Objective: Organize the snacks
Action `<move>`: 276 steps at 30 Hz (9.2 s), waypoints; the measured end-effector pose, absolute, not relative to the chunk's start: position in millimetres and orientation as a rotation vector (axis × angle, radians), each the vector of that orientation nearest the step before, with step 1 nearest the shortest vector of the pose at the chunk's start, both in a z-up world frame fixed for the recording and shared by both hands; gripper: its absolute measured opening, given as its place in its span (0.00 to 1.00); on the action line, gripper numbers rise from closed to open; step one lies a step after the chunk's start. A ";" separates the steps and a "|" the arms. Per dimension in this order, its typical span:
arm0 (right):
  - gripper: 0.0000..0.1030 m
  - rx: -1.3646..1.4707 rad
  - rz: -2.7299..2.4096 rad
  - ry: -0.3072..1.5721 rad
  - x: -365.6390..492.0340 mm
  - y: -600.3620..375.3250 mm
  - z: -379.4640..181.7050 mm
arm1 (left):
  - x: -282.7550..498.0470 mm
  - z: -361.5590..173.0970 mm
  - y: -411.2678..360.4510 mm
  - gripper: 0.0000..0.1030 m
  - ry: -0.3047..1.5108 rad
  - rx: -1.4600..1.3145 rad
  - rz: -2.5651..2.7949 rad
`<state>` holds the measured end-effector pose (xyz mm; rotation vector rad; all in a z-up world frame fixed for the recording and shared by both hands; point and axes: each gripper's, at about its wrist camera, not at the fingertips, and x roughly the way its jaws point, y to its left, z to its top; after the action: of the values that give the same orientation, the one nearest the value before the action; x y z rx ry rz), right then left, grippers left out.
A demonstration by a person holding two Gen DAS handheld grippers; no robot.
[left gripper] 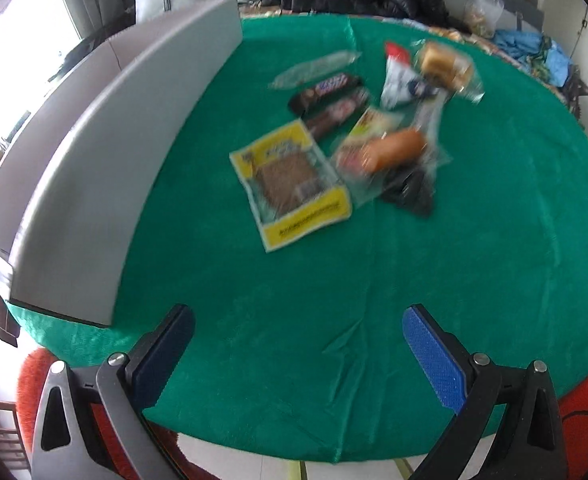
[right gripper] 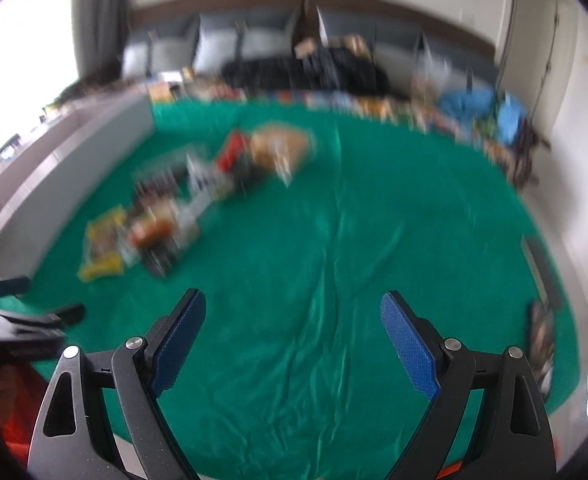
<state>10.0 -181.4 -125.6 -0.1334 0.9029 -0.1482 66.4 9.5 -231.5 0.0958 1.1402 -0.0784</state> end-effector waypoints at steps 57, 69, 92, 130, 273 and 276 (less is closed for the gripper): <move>0.17 0.325 -0.001 1.234 212.1 -167.5 -203.9 | 57.6 -269.5 32.2 1.00 1.082 0.078 -0.275; 0.66 0.064 -0.048 1.173 87.1 -232.2 -197.0 | 57.5 -267.1 20.6 1.00 1.059 0.120 -0.290; 0.80 -0.027 -0.051 0.984 49.7 -220.5 -208.8 | 110.4 -239.5 -90.7 0.95 1.216 0.307 -0.871; 0.79 0.220 -0.020 0.967 49.6 -252.6 -201.1 | 133.1 -250.1 -103.2 0.81 1.139 0.439 -0.658; 0.84 -0.079 -0.096 0.944 64.1 -232.7 -220.1 | 68.3 -271.6 11.0 1.00 0.968 0.060 -0.267; 0.84 -0.079 -0.095 0.944 64.1 -232.7 -220.1 | 68.3 -271.7 11.0 1.00 0.968 0.060 -0.267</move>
<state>64.1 -232.7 -220.1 -0.0791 0.9442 -0.0953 68.3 11.0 -271.7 0.0600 0.9677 -0.2671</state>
